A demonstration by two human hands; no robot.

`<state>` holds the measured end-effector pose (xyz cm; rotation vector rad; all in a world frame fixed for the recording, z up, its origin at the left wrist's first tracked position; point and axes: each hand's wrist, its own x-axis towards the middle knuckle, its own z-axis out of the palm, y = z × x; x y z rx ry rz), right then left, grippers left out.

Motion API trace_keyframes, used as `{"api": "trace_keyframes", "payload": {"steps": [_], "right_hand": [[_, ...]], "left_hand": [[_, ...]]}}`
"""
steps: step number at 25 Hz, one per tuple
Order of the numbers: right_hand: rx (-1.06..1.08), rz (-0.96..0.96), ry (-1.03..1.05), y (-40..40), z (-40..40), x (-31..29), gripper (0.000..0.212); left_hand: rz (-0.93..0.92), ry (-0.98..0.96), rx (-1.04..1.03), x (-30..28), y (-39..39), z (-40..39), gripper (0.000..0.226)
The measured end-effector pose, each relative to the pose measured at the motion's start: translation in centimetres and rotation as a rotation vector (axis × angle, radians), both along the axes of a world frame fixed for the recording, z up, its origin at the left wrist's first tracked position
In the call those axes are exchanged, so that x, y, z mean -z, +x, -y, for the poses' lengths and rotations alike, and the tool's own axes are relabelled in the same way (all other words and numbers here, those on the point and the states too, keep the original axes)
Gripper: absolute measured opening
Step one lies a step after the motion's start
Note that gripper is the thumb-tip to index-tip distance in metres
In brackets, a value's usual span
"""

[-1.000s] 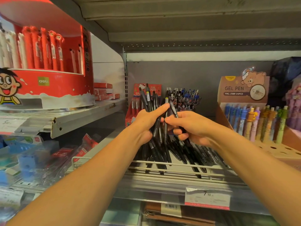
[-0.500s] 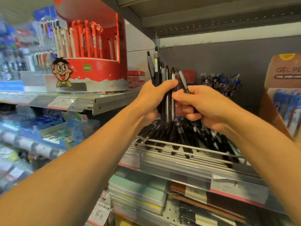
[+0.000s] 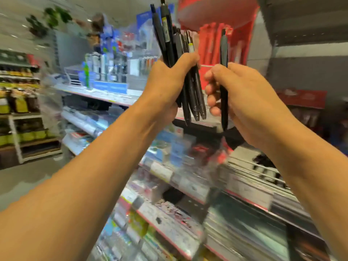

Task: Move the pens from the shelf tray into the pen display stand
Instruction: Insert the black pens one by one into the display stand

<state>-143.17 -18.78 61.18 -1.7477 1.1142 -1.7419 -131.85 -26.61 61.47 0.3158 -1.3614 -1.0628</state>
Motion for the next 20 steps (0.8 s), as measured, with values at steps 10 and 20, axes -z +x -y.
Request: {"api": "trace_keyframes", "payload": {"steps": [10,20], "right_hand": [[0.079,-0.216,-0.043,23.5,18.4,2.2,0.035],[-0.091,-0.349,0.17,37.8,41.5,6.3,0.028]], "left_hand": [[0.078,0.062,-0.265,4.1,27.9,14.2,0.007],[0.192,0.192,-0.58,7.7,44.0,33.1,0.026]]}}
